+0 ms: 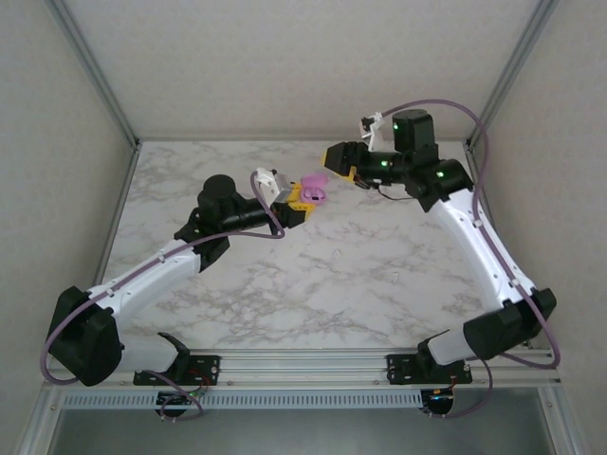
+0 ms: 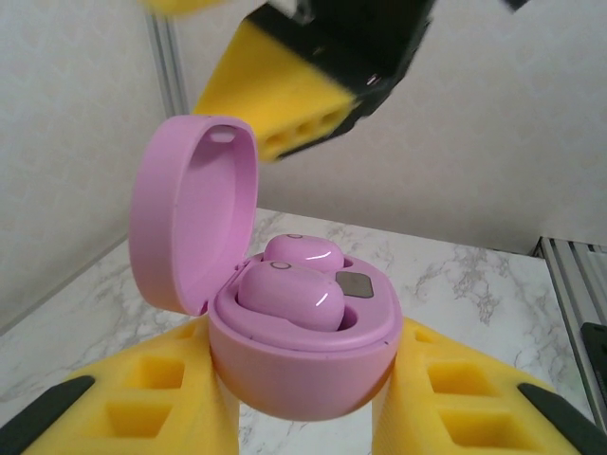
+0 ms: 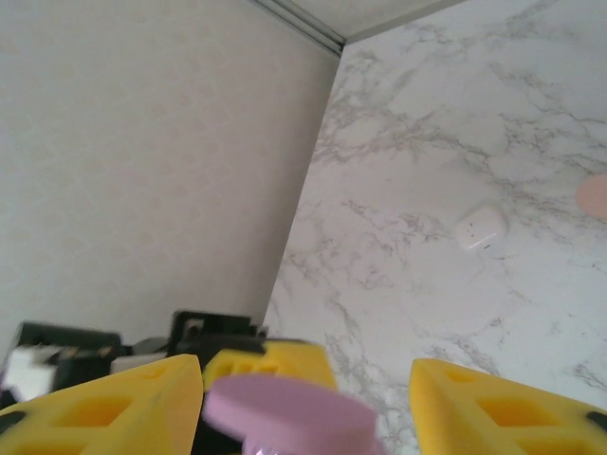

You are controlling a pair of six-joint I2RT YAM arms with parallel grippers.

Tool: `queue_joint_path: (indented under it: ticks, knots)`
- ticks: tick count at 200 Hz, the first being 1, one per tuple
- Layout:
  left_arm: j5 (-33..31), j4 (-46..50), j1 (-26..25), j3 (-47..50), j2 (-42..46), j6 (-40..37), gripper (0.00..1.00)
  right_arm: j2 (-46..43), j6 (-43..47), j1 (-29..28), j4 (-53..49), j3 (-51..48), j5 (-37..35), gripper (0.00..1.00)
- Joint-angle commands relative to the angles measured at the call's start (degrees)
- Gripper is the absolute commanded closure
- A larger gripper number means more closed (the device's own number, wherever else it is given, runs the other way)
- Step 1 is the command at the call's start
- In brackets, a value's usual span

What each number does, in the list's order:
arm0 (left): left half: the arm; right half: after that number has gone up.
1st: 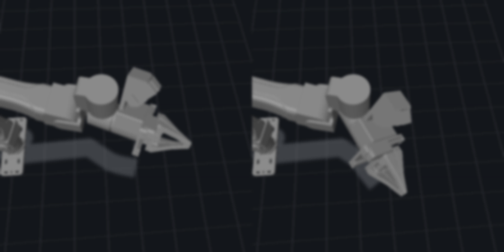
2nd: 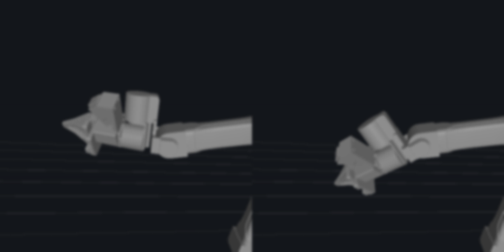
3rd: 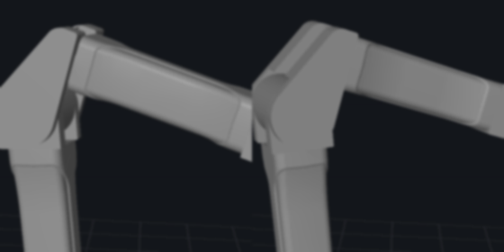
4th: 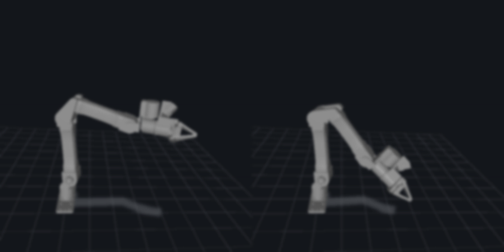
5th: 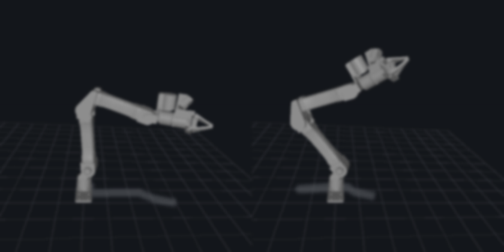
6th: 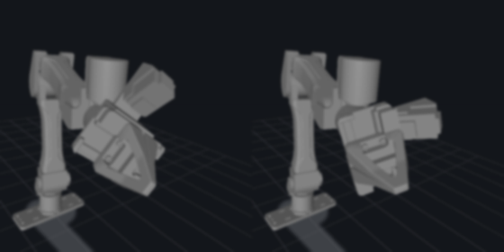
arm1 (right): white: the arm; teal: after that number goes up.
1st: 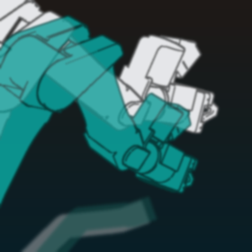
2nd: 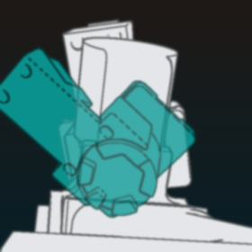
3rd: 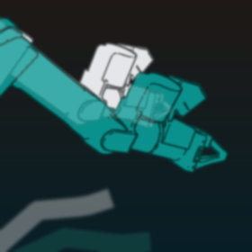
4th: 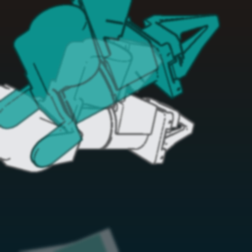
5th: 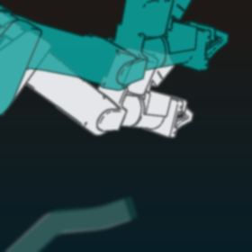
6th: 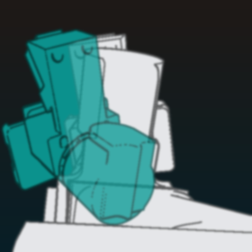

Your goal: Insert the wireless bluetooth earbuds into the charging case

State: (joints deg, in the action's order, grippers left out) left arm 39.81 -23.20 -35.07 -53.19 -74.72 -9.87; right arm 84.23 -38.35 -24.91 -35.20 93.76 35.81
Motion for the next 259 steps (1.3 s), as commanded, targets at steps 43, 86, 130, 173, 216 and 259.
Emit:
queue_joint_path:
  ticks: [43,86,130,173,216,259]
  knots:
    - [-4.1,-2.9,-0.8,-2.4,1.9,0.5,0.76,0.1,2.5,-0.1,-3.8,-0.6,6.1,0.40]
    - [-4.4,-4.9,-0.8,-2.6,1.3,1.9,0.76,-4.8,-0.4,0.5,0.7,-7.6,8.7,0.39]
    - [-3.5,-7.2,-0.9,-2.8,0.6,3.7,0.76,-5.4,-11.7,0.8,14.8,-14.4,17.9,0.39]
    - [-2.6,-8.1,-1.0,-3.7,-0.4,4.2,0.76,-3.3,-23.4,0.8,30.1,-19.3,22.5,0.44]
    - [-2.8,-8.1,-1.1,-3.9,-0.9,4.0,0.75,-2.3,-29.1,0.8,37.5,-22.1,24.3,0.54]
    - [-2.9,-7.0,-1.1,-4.1,-1.3,3.3,0.74,-2.2,-31.6,0.8,41.2,-23.4,24.8,0.64]
